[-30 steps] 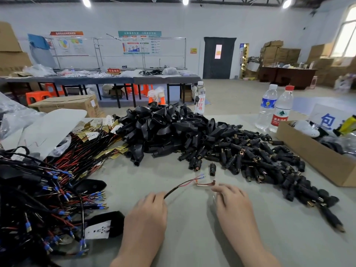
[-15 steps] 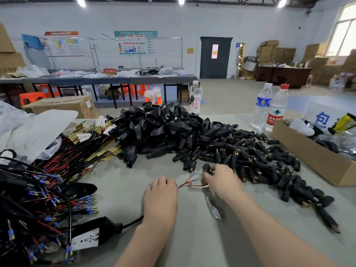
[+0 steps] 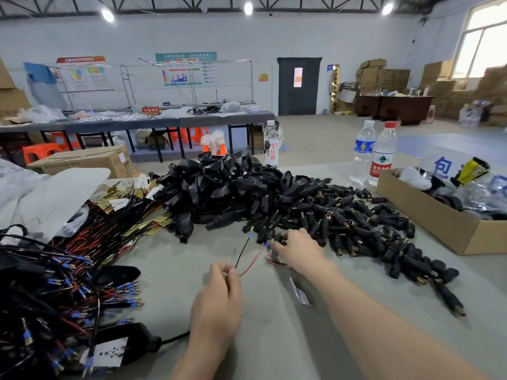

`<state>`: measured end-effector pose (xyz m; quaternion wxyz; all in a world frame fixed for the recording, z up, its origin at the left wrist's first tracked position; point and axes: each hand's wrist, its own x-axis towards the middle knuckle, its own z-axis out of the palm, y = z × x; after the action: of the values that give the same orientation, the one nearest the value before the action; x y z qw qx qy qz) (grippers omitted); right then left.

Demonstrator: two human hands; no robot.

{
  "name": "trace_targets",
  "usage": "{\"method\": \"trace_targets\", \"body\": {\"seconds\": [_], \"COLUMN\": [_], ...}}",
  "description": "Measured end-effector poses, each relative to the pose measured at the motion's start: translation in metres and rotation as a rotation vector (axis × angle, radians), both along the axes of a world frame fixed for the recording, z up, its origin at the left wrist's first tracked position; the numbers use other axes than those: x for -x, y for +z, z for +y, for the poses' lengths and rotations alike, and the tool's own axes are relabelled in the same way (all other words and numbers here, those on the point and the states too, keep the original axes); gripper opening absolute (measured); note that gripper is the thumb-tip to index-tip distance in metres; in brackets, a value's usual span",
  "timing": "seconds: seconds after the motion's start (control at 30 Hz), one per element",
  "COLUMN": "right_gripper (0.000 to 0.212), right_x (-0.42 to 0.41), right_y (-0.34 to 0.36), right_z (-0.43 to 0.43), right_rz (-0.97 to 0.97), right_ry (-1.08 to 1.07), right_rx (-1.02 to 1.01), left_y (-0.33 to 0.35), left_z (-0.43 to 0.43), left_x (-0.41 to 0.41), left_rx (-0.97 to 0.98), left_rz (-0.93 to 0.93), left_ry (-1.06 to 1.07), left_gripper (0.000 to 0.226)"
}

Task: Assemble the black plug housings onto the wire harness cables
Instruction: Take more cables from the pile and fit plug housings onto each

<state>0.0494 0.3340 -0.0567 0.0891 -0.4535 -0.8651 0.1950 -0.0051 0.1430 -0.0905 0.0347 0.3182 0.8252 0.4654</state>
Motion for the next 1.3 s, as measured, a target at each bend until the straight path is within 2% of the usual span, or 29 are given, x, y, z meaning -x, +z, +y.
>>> {"method": "trace_targets", "body": {"seconds": [0.2,0.37,0.43,0.57,0.67,0.73,0.8,0.87,0.97,1.03,1.3], "right_gripper": [0.034,0.03,0.031,0.023,0.016,0.017,0.015,0.009,0.029,0.04,0.05], "right_x": [-0.001,-0.031,-0.052,-0.096,-0.111,-0.113,-0.112,-0.107,-0.101,-0.099,-0.096], "right_y": [0.01,0.015,0.017,0.013,-0.003,-0.014,-0.023,-0.024,-0.024,-0.023,-0.022], "right_z": [0.003,-0.011,-0.016,-0.035,-0.055,-0.067,-0.073,-0.074,-0.069,-0.069,-0.068], "right_rz": [0.078,0.03,0.092,0.559,0.993,1.194,1.317,1.379,1.403,1.394,1.415], "right_ry": [0.078,0.195,0.217,0.154,0.103,0.004,-0.074,-0.107,-0.128,-0.111,-0.074], "right_rx": [0.186,0.2,0.244,0.612,1.014,1.236,1.343,1.382,1.383,1.383,1.38], "left_y": [-0.003,0.0,0.001,0.002,-0.001,-0.005,-0.007,-0.009,-0.012,-0.013,-0.011], "left_z": [-0.003,-0.008,-0.011,-0.019,-0.025,-0.027,-0.027,-0.025,-0.021,-0.02,-0.017], "left_x": [0.0,-0.002,-0.004,-0.014,-0.018,-0.02,-0.022,-0.022,-0.022,-0.022,-0.02], "left_rx": [-0.076,-0.177,-0.222,-0.306,-0.317,-0.285,-0.257,-0.238,-0.24,-0.26,-0.272], "left_rz": [-0.075,-0.163,-0.173,-0.176,-0.173,-0.142,-0.115,-0.103,-0.076,-0.049,0.045], "left_ry": [0.031,0.074,0.106,0.113,0.091,0.049,0.016,-0.016,-0.06,-0.066,-0.057], "left_gripper": [0.02,0.014,0.013,0.018,0.02,0.018,0.021,0.022,0.014,0.022,0.019]}}
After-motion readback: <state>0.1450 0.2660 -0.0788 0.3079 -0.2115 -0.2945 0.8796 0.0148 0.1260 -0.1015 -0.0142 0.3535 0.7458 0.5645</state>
